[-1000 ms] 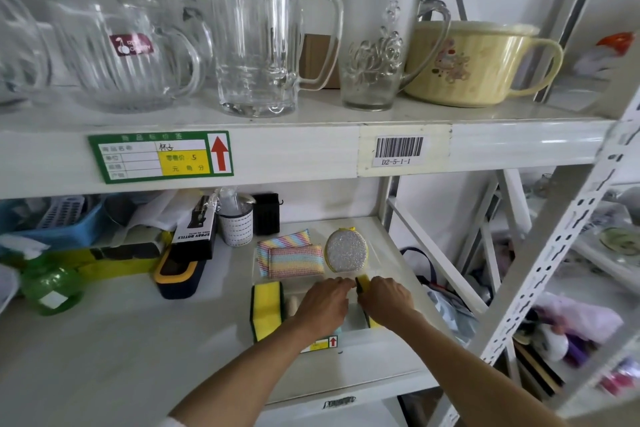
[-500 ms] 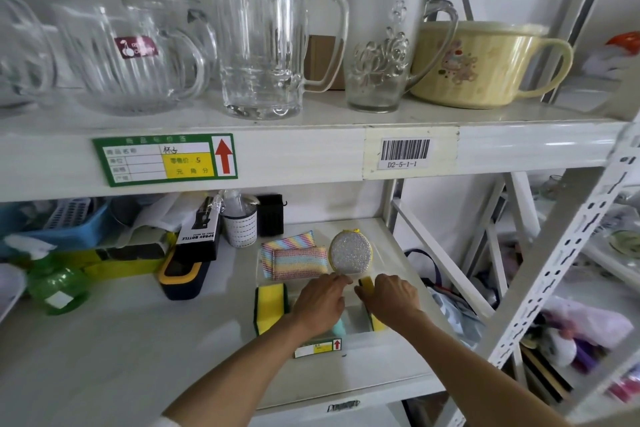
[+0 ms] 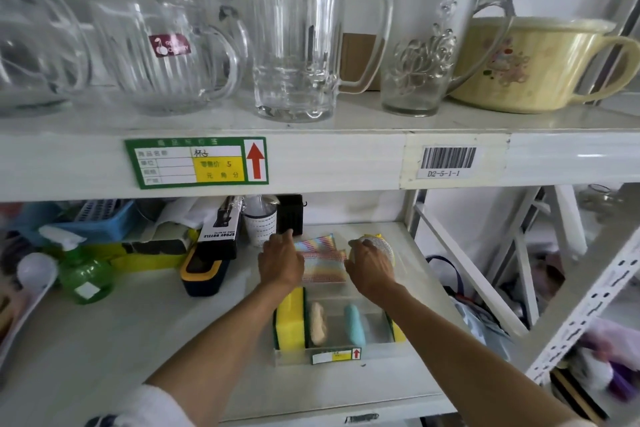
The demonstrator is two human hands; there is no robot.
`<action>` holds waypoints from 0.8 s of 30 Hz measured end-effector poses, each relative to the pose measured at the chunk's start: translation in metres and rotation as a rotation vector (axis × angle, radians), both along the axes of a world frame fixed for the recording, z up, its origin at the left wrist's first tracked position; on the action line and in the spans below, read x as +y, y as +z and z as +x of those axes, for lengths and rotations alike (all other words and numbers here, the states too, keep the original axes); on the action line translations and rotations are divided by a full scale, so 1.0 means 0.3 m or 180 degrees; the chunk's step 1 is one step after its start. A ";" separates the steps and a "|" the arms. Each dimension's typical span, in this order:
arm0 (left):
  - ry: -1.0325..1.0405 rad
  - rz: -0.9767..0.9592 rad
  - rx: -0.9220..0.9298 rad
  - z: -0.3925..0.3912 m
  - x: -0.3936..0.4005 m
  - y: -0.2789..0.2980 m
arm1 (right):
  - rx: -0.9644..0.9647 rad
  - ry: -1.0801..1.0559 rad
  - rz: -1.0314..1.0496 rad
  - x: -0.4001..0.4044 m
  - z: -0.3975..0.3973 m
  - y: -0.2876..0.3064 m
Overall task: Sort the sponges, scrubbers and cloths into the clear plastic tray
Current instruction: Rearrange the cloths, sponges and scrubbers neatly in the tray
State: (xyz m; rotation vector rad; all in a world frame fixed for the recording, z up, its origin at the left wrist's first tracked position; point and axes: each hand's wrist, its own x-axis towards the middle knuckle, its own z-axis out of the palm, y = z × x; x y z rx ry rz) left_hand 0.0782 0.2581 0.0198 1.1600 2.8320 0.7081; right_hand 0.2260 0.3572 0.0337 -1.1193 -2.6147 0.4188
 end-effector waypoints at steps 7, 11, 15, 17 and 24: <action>-0.0150 -0.0563 -0.0428 -0.115 0.014 -0.018 | -0.0593 0.0249 0.0218 0.028 -0.103 -0.036; -0.0348 -0.0601 -0.0482 -0.145 0.040 -0.028 | -0.0754 0.0174 0.0198 0.032 -0.135 -0.052; -0.0364 -0.0597 -0.0274 -0.154 0.058 -0.042 | -0.0545 0.0153 0.0008 0.042 -0.150 -0.078; -0.0312 -0.0581 -0.0232 -0.154 0.063 -0.044 | -0.0444 0.0114 -0.0119 0.048 -0.154 -0.088; -0.0407 -0.0240 -0.0205 -0.183 0.085 -0.034 | -0.0257 0.0101 -0.0195 0.063 -0.152 -0.107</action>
